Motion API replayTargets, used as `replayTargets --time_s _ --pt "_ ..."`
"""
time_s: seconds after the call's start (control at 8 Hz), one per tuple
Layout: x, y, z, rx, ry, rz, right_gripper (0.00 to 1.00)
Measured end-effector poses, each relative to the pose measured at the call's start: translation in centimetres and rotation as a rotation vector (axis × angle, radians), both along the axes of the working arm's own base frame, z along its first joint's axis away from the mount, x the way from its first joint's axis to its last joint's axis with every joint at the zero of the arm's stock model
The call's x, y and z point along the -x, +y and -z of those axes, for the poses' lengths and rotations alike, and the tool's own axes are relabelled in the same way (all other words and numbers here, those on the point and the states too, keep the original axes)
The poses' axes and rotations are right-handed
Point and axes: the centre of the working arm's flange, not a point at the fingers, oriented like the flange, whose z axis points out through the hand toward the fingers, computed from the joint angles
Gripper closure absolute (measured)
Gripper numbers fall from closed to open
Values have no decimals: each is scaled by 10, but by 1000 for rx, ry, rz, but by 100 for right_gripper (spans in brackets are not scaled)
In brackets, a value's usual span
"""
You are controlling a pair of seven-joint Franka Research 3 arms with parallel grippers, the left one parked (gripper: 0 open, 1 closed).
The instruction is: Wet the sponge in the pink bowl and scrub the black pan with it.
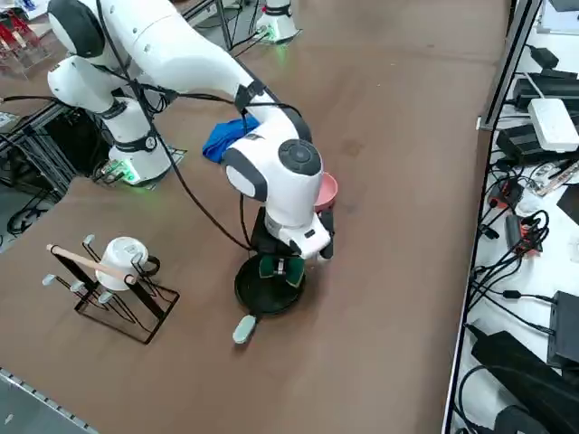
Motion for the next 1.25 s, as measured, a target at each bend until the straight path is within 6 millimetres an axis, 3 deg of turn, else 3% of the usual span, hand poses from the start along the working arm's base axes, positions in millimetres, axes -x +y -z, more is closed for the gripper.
replayTargets --time_s 0.25,0.62,0.75,1.0,1.25 --pt "4 -1 -12 -7 38 9 69" --pt "5 5 -60 -10 55 10 70" --pt "0 21 -78 -15 38 -12 70" --pt "-17 82 -107 -46 -4 -68 70" --pt "-27 138 -120 -98 -35 -40 70"
